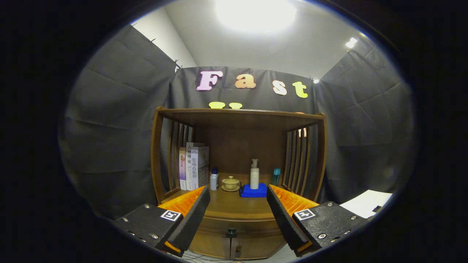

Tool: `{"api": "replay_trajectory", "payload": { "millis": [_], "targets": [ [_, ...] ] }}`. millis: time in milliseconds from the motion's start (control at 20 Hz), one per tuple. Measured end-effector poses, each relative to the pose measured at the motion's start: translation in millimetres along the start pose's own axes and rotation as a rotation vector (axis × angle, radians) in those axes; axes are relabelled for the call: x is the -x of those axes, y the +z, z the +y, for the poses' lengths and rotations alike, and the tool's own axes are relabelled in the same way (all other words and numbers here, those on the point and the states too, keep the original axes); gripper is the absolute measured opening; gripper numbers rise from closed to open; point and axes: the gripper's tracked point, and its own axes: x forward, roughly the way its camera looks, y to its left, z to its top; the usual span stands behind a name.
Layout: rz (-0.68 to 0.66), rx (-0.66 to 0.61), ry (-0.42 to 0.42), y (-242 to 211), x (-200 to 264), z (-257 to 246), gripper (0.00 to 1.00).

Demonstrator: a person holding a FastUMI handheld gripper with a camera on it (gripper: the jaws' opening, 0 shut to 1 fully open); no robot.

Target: Pull open the drawer, take out the items inside it, and place them on the countertop above the cabinet.

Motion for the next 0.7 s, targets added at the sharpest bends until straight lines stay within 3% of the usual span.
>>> {"api": "replay_trajectory", "payload": {
  "millis": [450,700],
  "targets": [
    [0.052,0.043,-0.010,-37.3,-16.7,-3.0,0.95],
    [0.035,0.042,0.065,-50.2,-27.8,-1.6,0.95]
  ]
}}
